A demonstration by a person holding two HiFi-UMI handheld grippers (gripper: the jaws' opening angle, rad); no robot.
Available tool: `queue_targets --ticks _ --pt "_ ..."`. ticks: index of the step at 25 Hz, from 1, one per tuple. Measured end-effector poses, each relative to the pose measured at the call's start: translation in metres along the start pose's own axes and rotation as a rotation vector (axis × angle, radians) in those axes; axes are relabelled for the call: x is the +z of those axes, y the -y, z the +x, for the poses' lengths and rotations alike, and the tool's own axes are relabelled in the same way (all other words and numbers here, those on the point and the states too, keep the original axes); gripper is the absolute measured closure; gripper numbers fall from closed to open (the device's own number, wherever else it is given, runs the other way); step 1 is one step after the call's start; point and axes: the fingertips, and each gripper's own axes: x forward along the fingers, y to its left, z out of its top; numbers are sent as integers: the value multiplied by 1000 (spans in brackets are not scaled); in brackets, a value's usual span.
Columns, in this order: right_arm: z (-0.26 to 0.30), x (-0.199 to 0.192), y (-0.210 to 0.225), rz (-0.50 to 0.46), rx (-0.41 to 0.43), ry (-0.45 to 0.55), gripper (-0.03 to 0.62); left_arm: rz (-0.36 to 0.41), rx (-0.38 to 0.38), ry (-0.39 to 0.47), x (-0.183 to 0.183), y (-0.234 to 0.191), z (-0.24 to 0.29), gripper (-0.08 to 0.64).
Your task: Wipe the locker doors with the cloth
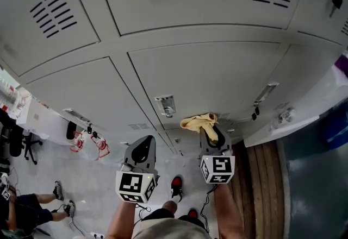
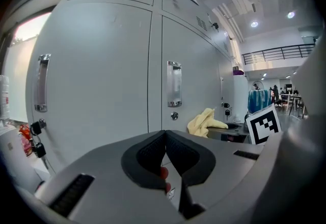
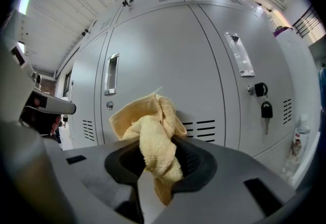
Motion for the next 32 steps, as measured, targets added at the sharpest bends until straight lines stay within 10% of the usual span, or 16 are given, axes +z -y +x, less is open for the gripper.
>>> queue_targets --ticks 32 --pt "-57 29 57 -28 -171 25 463 25 -127 39 20 45 6 537"
